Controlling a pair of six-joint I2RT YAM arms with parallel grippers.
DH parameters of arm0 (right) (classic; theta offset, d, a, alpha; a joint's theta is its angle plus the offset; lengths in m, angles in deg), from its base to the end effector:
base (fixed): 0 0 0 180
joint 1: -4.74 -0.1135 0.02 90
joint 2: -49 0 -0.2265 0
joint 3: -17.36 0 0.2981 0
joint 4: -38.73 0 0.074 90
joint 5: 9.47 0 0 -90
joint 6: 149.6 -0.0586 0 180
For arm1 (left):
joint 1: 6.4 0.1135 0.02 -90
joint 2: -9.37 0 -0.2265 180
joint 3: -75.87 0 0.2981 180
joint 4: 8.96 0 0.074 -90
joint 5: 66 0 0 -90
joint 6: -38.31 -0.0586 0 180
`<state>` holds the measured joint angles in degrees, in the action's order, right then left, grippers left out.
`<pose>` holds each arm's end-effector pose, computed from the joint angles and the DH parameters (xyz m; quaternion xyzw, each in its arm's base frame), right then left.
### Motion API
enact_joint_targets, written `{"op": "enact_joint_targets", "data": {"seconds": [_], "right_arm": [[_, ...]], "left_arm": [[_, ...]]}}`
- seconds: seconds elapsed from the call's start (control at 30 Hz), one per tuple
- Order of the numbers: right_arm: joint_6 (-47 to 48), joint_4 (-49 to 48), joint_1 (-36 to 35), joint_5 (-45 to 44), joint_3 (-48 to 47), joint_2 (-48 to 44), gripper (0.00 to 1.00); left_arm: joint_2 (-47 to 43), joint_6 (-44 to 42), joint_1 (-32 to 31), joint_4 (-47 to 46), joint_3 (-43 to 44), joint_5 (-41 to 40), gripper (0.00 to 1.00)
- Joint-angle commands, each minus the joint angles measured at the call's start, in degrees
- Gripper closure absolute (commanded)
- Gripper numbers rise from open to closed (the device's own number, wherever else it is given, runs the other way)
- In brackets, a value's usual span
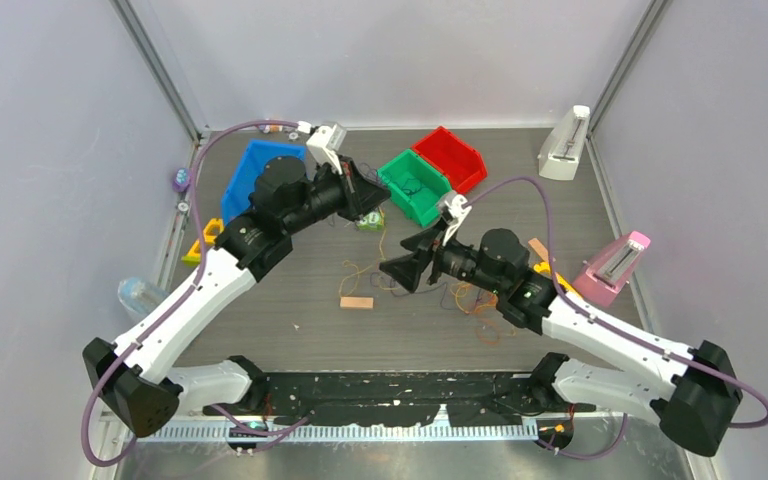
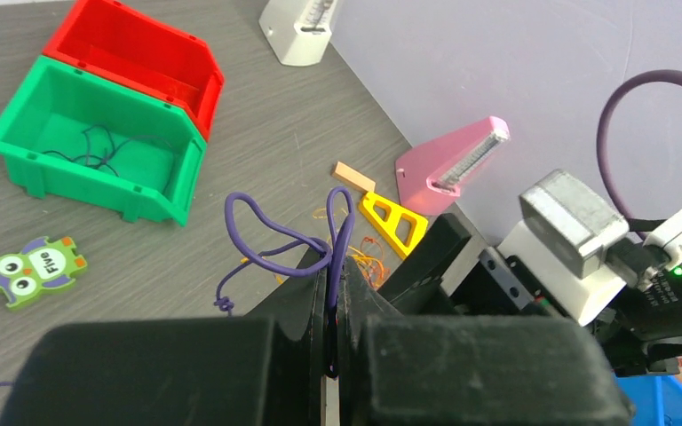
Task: Untangle the cables
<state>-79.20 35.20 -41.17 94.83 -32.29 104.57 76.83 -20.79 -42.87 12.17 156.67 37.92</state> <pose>0.2116 0.2393 0.2641 -0.2469 0.6777 0.4471 0.5290 0.2754 -0.2211 0.3737 0.1159 0.7432 -0.4379 0.4924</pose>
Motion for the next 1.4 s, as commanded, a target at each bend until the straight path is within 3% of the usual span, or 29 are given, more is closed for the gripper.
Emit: {"op": "enact_joint_targets", "data": {"seconds": [0.0,0.07,0.13,0.2,0.23,0.3,0.43,0.57,0.73,0.93,1.0,1.07,1.1,1.17,1.37], "right_arm": [[1.15,-8.22,-2.01,0.67,-2.78,3.06,0.16],[0.61,-9.89,-2.40,1.08,-2.86,4.65,0.20],[0.05,-11.15,-2.81,0.81,-2.78,5.96,0.30],[-0.62,-11.61,-3.17,-0.28,-2.60,7.57,0.50],[-0.80,-11.65,-3.20,-0.87,-2.24,7.90,0.68],[-1.27,-11.78,-3.22,-1.75,-1.08,8.13,0.90],[-3.54,-10.84,-3.22,-7.89,4.84,3.69,0.95],[-7.85,-7.11,-3.03,-19.45,12.51,-1.19,0.95],[-16.81,10.47,-0.20,-38.24,17.58,-5.60,0.95],[-16.44,17.35,7.84,-37.02,18.08,-11.15,0.95],[-15.16,20.86,8.35,-39.17,15.95,-11.71,0.92],[-12.39,23.89,8.51,-40.42,13.55,-11.62,0.58],[-11.56,25.13,8.53,-40.17,12.83,-11.49,0.32],[-9.57,26.98,8.51,-39.77,10.72,-11.13,0.16],[-5.46,28.57,8.56,-40.21,7.75,-10.95,0.12]], "left_arm": [[0.90,1.23,-1.97,-4.89,2.04,-0.71,1.00],[1.40,1.33,-2.47,-5.16,2.44,-0.72,1.00],[1.99,1.46,-2.77,-5.12,2.90,-0.56,1.00],[2.17,1.68,-2.87,-5.25,3.13,-0.50,1.00],[2.15,1.71,-2.82,-5.48,3.21,-0.54,1.00],[1.95,1.56,-2.70,-5.88,2.97,-0.90,1.00],[0.58,-0.35,-1.45,-4.43,3.05,-3.01,1.00],[-1.63,-0.62,3.00,-1.82,3.05,-4.20,1.00],[-4.20,-0.38,9.78,1.09,1.94,-3.71,1.00],[-5.33,-3.13,11.49,3.13,0.99,-5.30,1.00],[-5.12,-3.32,11.59,3.45,0.71,-5.10,1.00],[-4.69,-3.52,11.60,3.66,0.81,-4.21,1.00],[-4.33,-3.76,11.60,3.78,0.98,-3.52,1.00],[-3.58,-4.19,11.60,4.58,1.50,-3.07,1.00],[-0.99,-3.65,11.60,3.92,2.26,0.76,1.00]]}}
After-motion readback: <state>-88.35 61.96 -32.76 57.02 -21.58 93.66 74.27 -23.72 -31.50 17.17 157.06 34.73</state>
